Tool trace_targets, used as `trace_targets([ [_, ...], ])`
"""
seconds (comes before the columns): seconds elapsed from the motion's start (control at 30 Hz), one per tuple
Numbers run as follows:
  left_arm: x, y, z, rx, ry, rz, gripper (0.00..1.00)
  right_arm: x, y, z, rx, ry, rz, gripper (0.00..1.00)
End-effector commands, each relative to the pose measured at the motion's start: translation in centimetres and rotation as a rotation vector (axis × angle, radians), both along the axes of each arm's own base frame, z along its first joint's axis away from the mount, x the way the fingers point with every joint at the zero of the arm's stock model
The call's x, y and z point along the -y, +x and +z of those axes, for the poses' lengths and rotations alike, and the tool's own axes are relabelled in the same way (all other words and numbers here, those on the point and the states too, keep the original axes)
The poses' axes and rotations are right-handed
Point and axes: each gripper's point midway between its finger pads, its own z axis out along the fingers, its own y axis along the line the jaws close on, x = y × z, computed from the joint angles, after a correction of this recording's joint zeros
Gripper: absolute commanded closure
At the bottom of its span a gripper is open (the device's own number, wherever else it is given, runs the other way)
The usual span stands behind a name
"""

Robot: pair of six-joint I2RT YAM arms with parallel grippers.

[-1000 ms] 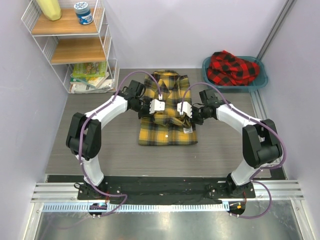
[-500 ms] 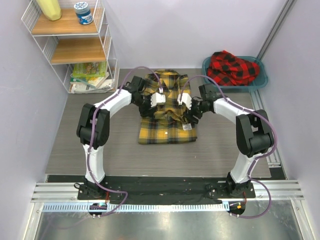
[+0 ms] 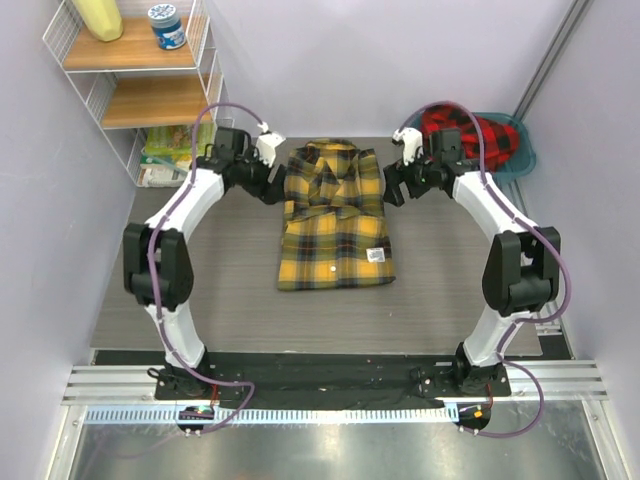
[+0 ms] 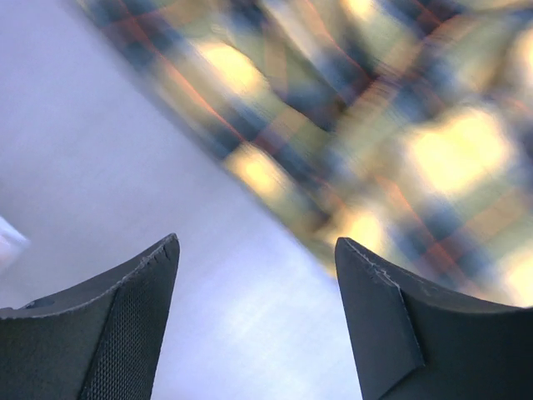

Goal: Fold and stack the long sleeve shirts
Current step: Fold the shirt

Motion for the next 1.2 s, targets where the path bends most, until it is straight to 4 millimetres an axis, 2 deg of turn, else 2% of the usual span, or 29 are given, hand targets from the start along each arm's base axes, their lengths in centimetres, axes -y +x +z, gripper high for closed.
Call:
trace_targets([
  [0.0, 5.1, -6.9, 3.6, -0.133, -0.243, -0.04, 0.25, -3.2, -5.2, 0.5, -0.222, 0.246, -0.078, 0.37],
  [0.07, 7.2, -9.1, 2.7, -0.216, -0.275, -0.045, 0.27, -4.6, -6.8, 1.0, -0.31, 0.355, -0.088, 0.56],
  [0.13, 9.2, -10.0, 2.4, -0.266, -0.329, -0.053, 0.27, -6.1, -8.7, 0.0, -0.42, 0.427, -0.118, 0.6],
  [0.17, 9.8, -10.7, 1.5, -0.352, -0.369, -0.002, 0.27, -6.9, -8.7, 0.3, -0.408, 0.47, -0.108, 0.6],
  [0.2, 10.3, -10.4, 1.3, -0.375, -0.399, 0.018, 0.28, -7.7, -10.0, -1.1, -0.478, 0.499, -0.115, 0.61],
  [0.27, 10.3, -10.5, -1.8, -0.529, -0.427, 0.13, 0.32, -8.5, -10.5, -2.1, -0.535, 0.538, -0.138, 0.61],
  [0.33, 9.8, -10.5, -4.0, -0.617, -0.454, 0.17, 0.34, -8.9, -11.6, -3.8, -0.592, 0.552, -0.15, 0.62],
  [0.37, 9.2, -11.0, -5.4, -0.661, -0.452, 0.205, 0.35, -9.1, -11.6, -4.4, -0.602, 0.573, -0.166, 0.62],
  [0.5, 6.3, -11.5, -9.7, -0.768, -0.445, 0.355, 0.39, -8.2, -13.6, -10.1, -0.707, 0.507, -0.222, 0.62],
  [0.57, 5.1, -12.2, -12.1, -0.815, -0.424, 0.398, 0.39, -7.8, -13.9, -11.5, -0.725, 0.48, -0.237, 0.62],
  [0.63, 3.9, -12.3, -12.9, -0.827, -0.413, 0.406, 0.41, -7.7, -14.1, -11.8, -0.733, 0.476, -0.232, 0.62],
  [0.7, 3.2, -12.9, -12.7, -0.844, -0.402, 0.408, 0.42, -7.6, -14.5, -11.6, -0.746, 0.47, -0.235, 0.62],
  [0.77, 3.5, -13.8, -11.5, -0.841, -0.431, 0.332, 0.39, -8.0, -15.0, -9.3, -0.728, 0.504, -0.183, 0.57],
  [0.8, 3.8, -14.0, -9.6, -0.795, -0.454, 0.278, 0.37, -8.1, -15.3, -8.2, -0.705, 0.519, -0.165, 0.56],
  [0.83, 3.9, -14.1, -8.1, -0.746, -0.473, 0.223, 0.34, -8.1, -15.4, -5.8, -0.646, 0.545, -0.139, 0.53],
  [0.87, 4.3, -15.1, -6.9, -0.737, -0.506, 0.168, 0.32, -8.0, -15.9, -4.5, -0.625, 0.57, -0.123, 0.52],
  [0.9, 4.2, -15.2, -4.0, -0.651, -0.54, 0.128, 0.3, -7.3, -15.9, -3.4, -0.601, 0.593, -0.133, 0.5],
  [0.93, 4.1, -15.6, -3.1, -0.631, -0.555, 0.123, 0.29, -6.8, -16.1, -2.7, -0.586, 0.61, -0.147, 0.47],
  [0.97, 3.8, -16.8, -3.4, -0.658, -0.567, 0.14, 0.28, -6.3, -16.6, -0.7, -0.531, 0.631, -0.141, 0.44],
  [1.03, 3.0, -17.9, -2.6, -0.648, -0.579, 0.165, 0.27, -4.9, -17.8, -1.2, -0.532, 0.636, -0.184, 0.34],
  [1.07, 2.7, -18.9, -3.2, -0.666, -0.57, 0.175, 0.26, -4.4, -18.7, -1.2, -0.52, 0.615, -0.187, 0.3],
  [1.17, 1.9, -20.3, -4.6, -0.683, -0.554, 0.218, 0.21, -3.7, -20.6, -3.9, -0.546, 0.566, -0.207, 0.18],
])
